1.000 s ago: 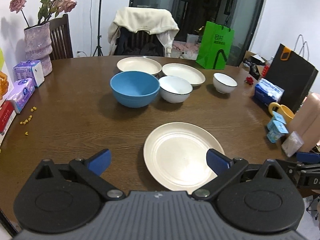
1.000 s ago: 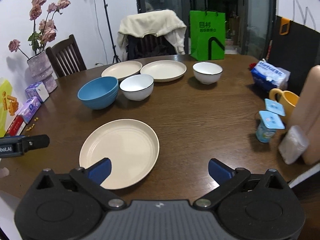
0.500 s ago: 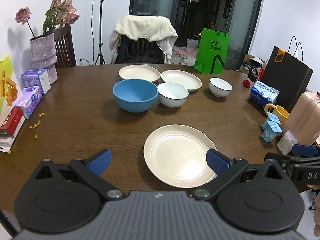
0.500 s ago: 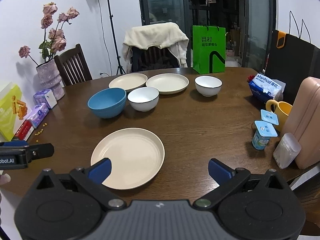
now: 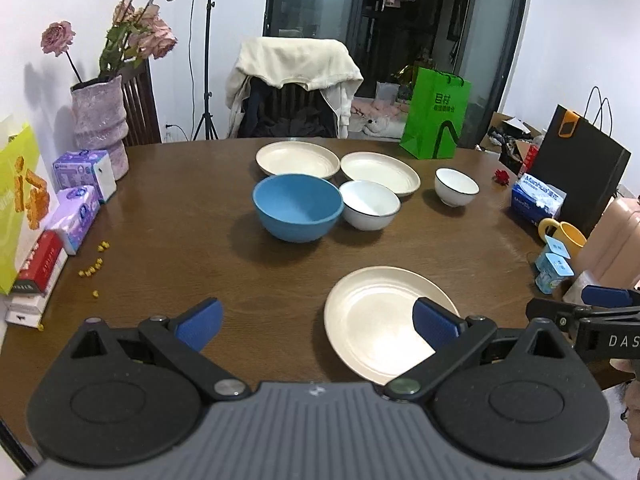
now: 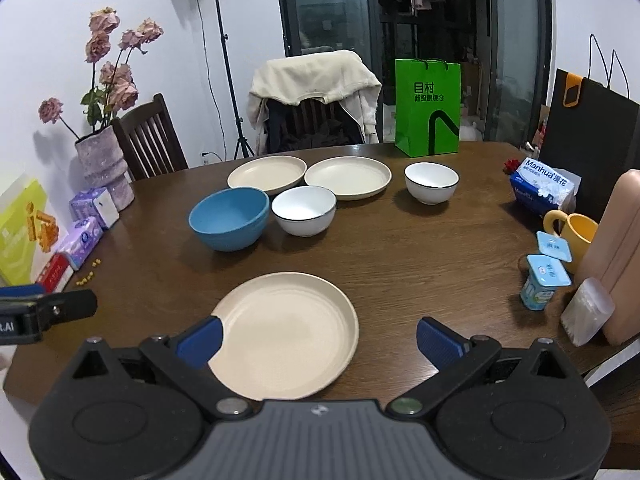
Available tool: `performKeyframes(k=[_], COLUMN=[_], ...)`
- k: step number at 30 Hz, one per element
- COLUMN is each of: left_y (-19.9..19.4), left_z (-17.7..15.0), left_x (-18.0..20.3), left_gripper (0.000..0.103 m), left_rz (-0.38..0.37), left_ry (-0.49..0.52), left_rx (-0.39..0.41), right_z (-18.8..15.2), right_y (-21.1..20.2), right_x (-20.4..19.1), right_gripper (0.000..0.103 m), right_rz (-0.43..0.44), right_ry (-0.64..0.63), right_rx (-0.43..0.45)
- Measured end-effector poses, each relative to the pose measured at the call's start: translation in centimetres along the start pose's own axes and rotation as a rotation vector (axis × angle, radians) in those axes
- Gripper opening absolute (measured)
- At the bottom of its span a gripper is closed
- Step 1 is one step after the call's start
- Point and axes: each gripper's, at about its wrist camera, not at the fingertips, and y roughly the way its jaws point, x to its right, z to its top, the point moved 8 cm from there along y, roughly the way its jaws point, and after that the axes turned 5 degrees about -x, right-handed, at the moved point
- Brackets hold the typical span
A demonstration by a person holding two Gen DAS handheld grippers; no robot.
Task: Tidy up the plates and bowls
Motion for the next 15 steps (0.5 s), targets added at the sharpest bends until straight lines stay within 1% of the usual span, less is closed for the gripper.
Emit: performKeyframes(k=[2, 9, 15], left_y=[0.0, 0.2, 0.9], left_z=[0.5, 2.4, 4.0], left_x=[-1.0, -3.6, -5.3], left_gripper=[0.103, 0.103, 0.103], left_rz=[0.004, -0.025, -0.052], left_ry=[0.001, 0.041, 0.076], left_rx=[0.005, 0.011, 0.02], right_z=[0.4, 2.2, 3.5], right_y=[0.1, 0.8, 2.1], right_x=[-0.8, -3.2, -5.4], right_gripper=[0.103, 0.103, 0.103], right_rz=[-0.008, -0.039, -0.041], right_ry=[-0.001, 0.023, 0.046], right_rx=[0.005, 0.008, -0.009])
